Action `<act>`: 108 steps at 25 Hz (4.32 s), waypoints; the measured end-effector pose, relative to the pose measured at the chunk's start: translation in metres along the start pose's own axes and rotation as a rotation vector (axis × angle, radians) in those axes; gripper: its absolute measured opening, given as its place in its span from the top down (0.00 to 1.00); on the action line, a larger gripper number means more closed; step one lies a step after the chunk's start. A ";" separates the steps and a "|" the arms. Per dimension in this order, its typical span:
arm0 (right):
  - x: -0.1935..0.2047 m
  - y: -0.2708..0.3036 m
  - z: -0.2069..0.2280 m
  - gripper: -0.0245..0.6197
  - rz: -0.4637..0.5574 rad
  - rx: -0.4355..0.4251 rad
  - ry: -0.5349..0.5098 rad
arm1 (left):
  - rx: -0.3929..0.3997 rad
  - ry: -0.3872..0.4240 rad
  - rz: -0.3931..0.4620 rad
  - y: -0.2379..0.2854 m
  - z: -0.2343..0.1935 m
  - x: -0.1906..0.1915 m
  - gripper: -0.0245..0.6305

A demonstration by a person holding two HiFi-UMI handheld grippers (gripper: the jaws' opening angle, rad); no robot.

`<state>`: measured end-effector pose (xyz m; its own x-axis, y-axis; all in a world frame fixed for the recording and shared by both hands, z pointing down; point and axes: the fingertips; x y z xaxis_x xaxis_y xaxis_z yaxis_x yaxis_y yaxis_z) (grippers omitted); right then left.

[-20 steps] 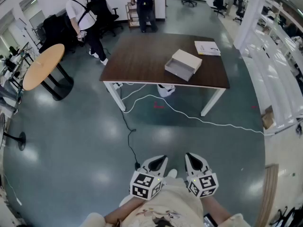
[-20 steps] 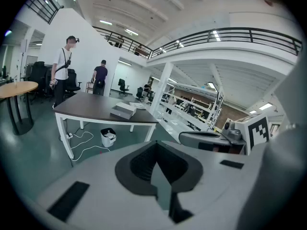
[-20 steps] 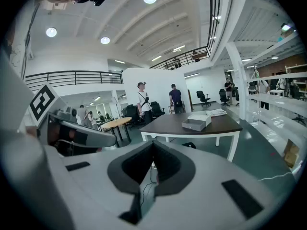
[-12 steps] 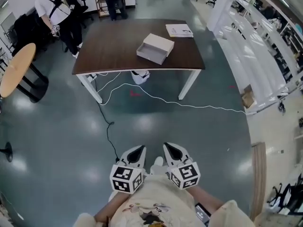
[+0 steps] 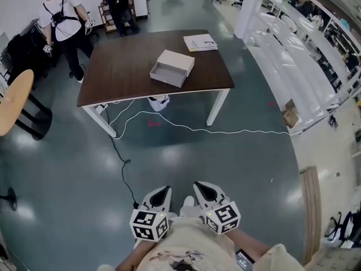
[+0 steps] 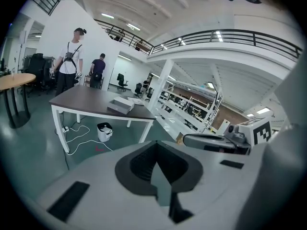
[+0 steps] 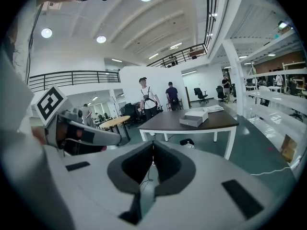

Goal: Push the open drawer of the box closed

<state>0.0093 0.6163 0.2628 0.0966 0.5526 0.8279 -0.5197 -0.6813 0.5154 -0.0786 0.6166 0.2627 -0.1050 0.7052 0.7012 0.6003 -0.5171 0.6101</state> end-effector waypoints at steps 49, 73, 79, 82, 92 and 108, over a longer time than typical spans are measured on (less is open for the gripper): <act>-0.228 0.381 0.210 0.95 -0.213 -0.013 0.024 | -0.002 0.004 -0.072 0.236 -0.303 -0.296 0.95; -0.226 0.439 0.299 0.95 -0.257 -0.090 0.084 | -0.202 0.224 -0.271 0.387 -0.343 -0.325 0.86; -0.212 0.460 0.336 0.95 -0.265 -0.047 0.085 | -0.164 0.187 -0.306 0.425 -0.346 -0.324 0.79; -0.203 0.469 0.350 0.95 -0.263 -0.032 0.112 | -0.185 0.224 -0.319 0.440 -0.352 -0.320 0.79; -0.171 0.497 0.371 0.95 -0.276 -0.012 0.156 | -0.228 0.242 -0.360 0.486 -0.377 -0.304 0.74; -0.143 0.525 0.385 0.95 -0.275 -0.013 0.177 | -0.244 0.256 -0.357 0.559 -0.409 -0.301 0.74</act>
<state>0.0495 -0.0056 0.5005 0.0866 0.7909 0.6058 -0.5058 -0.4890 0.7107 -0.0358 -0.0835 0.5433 -0.4798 0.7332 0.4820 0.2919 -0.3847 0.8757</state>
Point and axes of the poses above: the fingertips, and each gripper's own axes: y forward along the fingers, z to its right, x out of its underside, and after that the axes turned 11 degrees about -z, right-handed
